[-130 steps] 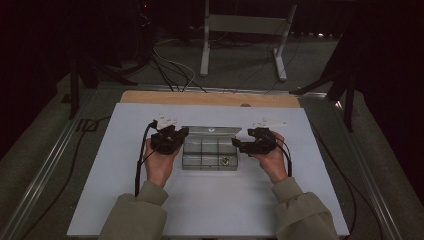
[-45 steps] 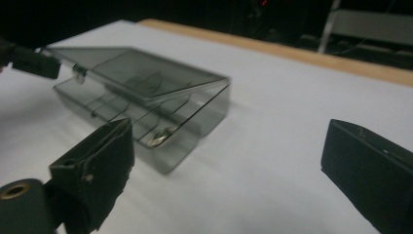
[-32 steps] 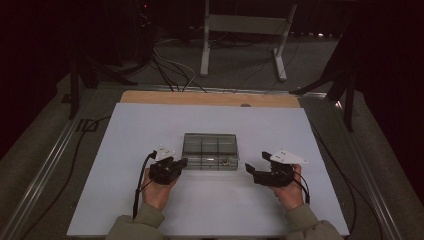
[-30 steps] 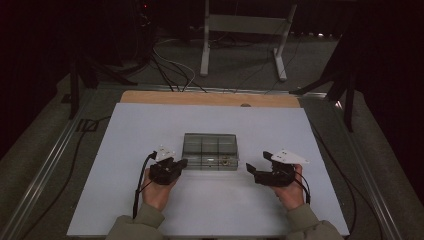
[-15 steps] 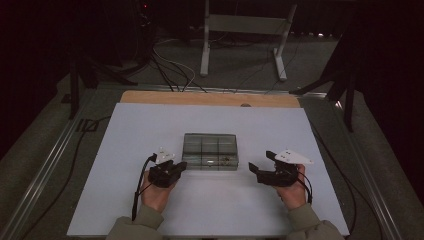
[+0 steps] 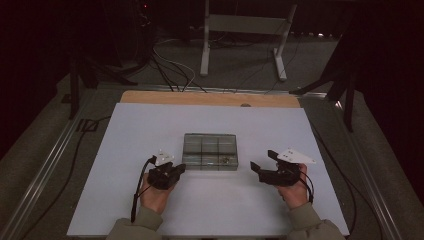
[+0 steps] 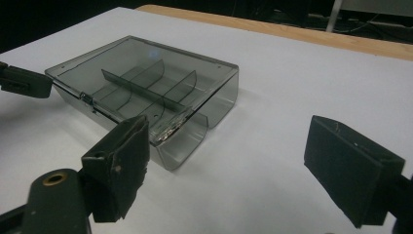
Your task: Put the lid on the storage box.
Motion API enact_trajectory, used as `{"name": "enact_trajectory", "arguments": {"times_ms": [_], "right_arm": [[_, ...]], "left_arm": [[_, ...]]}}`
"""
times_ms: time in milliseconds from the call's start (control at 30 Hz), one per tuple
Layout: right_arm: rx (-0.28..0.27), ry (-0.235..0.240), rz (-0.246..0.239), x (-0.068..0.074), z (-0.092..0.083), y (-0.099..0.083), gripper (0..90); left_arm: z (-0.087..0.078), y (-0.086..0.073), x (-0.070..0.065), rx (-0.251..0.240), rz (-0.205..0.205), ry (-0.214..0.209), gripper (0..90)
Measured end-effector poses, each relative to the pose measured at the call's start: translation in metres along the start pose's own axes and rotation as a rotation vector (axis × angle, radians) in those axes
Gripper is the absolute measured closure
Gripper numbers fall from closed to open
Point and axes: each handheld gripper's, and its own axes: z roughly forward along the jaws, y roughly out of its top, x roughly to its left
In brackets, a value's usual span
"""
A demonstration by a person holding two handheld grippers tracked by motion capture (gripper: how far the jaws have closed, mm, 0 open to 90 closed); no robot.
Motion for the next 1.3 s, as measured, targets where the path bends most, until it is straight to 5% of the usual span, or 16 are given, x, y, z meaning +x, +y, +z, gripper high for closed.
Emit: {"name": "enact_trajectory", "arguments": {"times_ms": [400,900,1300], "right_arm": [[-0.004,-0.01,0.004,-0.003,-0.004,-0.002,17.2],[-0.01,-0.012,0.008,-0.005,-0.007,-0.003,16.0],[-0.024,-0.017,0.009,-0.007,-0.011,-0.003,15.1]], "left_arm": [[-0.004,-0.002,0.004,-0.009,-0.008,-0.007,85.8],[-0.014,0.001,0.013,-0.074,-0.031,-0.002,43.5],[-0.032,0.009,0.025,-0.144,-0.021,0.063,15.6]]}}
